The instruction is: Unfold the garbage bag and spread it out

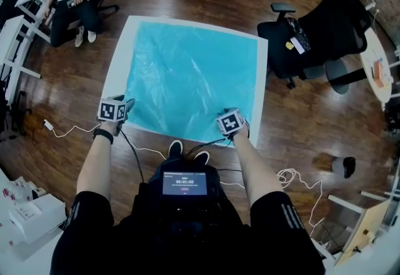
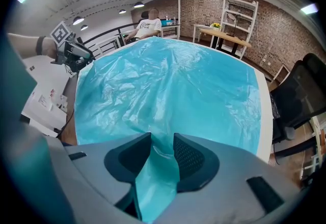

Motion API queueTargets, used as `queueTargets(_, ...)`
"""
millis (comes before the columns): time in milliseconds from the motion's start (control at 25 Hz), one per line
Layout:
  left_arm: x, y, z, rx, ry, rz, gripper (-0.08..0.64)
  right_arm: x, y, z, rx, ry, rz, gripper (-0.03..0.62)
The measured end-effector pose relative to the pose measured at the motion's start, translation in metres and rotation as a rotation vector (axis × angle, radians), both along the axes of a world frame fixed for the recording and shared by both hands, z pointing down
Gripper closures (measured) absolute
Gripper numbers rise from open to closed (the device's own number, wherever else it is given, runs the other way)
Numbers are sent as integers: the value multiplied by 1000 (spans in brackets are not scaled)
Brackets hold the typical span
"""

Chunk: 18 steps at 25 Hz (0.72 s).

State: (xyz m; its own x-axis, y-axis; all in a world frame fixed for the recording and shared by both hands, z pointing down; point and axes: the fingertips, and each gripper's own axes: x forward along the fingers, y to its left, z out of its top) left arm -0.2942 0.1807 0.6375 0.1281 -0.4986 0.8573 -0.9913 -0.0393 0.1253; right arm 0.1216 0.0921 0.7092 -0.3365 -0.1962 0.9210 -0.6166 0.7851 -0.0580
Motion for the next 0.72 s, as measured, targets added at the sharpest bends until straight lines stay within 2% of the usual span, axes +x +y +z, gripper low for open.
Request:
queueTargets(160, 12, -4, 20, -47, 120, -95, 334, -2, -1, 1, -8, -5, 32, 413)
queueTargets(280, 13, -3, 35, -95, 164, -154, 334, 0, 0, 2, -3, 13, 57, 413)
queueTargets(440, 4, 3, 51, -139, 80, -109, 334, 2, 2, 2, -4, 11, 92, 413)
queueTargets(720, -4, 7, 63, -150, 53, -82, 334, 4, -2, 0, 5, 7, 102, 411)
